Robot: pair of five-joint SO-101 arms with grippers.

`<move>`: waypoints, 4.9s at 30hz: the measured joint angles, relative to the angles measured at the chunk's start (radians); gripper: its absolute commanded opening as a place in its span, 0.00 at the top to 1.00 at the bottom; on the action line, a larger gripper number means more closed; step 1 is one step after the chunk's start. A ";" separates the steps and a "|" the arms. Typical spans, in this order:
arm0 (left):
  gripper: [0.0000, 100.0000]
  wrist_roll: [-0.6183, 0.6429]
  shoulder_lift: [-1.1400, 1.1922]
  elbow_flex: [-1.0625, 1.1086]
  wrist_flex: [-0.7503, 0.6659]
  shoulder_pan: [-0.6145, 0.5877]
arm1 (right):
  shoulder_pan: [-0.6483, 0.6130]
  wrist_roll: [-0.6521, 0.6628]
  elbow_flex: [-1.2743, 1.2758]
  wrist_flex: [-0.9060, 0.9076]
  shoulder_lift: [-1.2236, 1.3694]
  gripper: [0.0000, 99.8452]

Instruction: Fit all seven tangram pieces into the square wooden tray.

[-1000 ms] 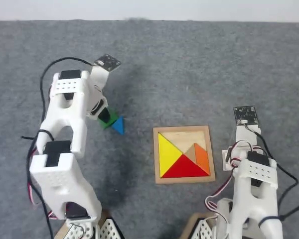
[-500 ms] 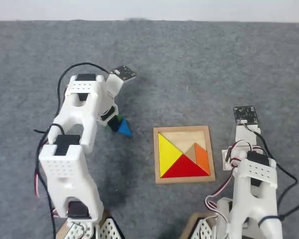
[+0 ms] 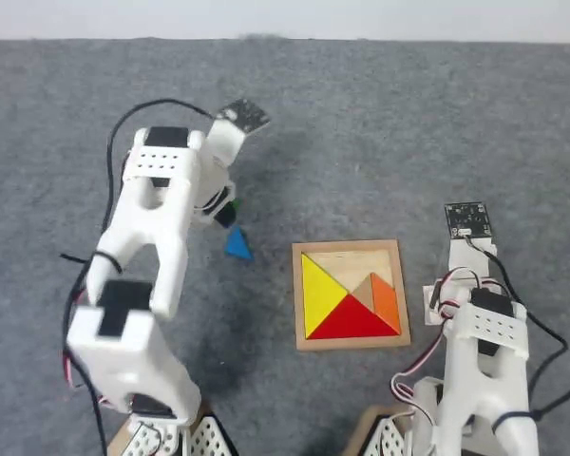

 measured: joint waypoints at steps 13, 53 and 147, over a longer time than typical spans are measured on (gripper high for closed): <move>0.90 0.439 0.012 0.068 -0.044 0.482 | 0.000 0.000 0.000 0.000 0.000 0.99; 0.74 0.537 0.029 0.167 -0.203 0.552 | 0.000 -0.006 0.000 0.000 0.000 0.99; 0.81 0.712 1.128 -1.432 0.175 -0.219 | 0.000 -0.006 0.000 -0.002 0.000 0.99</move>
